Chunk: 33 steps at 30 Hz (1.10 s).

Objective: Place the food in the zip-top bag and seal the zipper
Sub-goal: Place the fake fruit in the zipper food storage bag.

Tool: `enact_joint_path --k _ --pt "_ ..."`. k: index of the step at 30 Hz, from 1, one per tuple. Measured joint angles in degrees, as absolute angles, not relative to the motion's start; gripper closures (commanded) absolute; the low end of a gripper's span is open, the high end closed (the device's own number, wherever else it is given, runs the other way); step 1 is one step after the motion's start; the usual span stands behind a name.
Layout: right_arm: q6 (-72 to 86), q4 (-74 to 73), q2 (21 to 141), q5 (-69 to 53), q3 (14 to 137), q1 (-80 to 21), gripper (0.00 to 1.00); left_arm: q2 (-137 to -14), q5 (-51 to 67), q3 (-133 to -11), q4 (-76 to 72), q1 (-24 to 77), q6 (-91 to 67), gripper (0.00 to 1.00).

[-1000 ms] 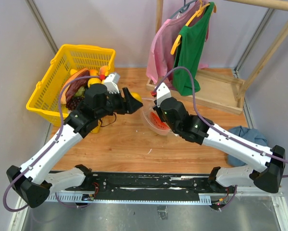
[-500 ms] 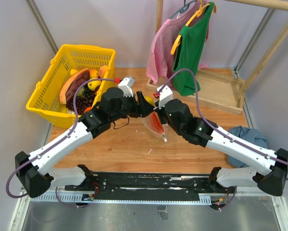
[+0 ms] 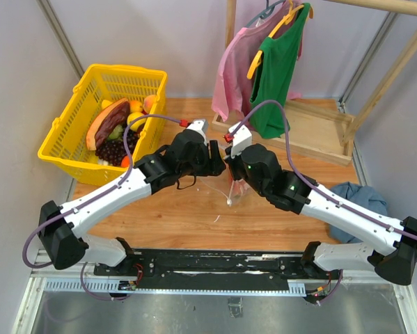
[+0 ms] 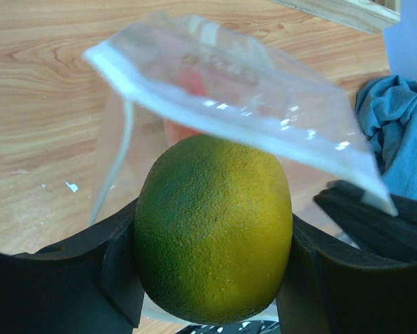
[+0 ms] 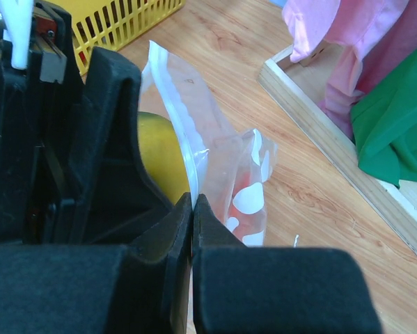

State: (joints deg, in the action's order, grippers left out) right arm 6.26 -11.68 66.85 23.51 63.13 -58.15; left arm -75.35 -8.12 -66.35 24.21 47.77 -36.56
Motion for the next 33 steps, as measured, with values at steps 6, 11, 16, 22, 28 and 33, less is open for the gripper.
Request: enact_joint_path --k 6,11,16,22,28,33 --pt "6.6 -11.1 66.8 23.3 63.0 -58.2 0.99 -77.6 -12.2 -70.3 26.5 49.6 -36.4 0.22" --pt "6.9 -10.6 66.8 23.3 62.4 -58.2 0.99 -77.9 -14.2 -70.7 28.1 49.8 -36.5 0.16" --pt "7.1 -10.6 66.8 23.4 61.6 -58.2 0.99 -77.8 -16.0 -71.5 29.9 49.9 -36.4 0.16" --pt "7.1 -10.5 66.8 23.6 61.3 -58.2 0.99 -77.3 -17.0 -73.2 33.2 50.0 -36.4 0.15" --pt "7.3 -10.5 66.5 25.1 61.2 -58.1 0.99 -72.7 -19.8 -74.2 38.8 50.0 -37.2 0.17" --pt "7.5 -10.4 66.5 25.2 61.0 -58.1 0.99 -69.2 -21.8 -70.7 40.9 50.0 -39.9 0.3"
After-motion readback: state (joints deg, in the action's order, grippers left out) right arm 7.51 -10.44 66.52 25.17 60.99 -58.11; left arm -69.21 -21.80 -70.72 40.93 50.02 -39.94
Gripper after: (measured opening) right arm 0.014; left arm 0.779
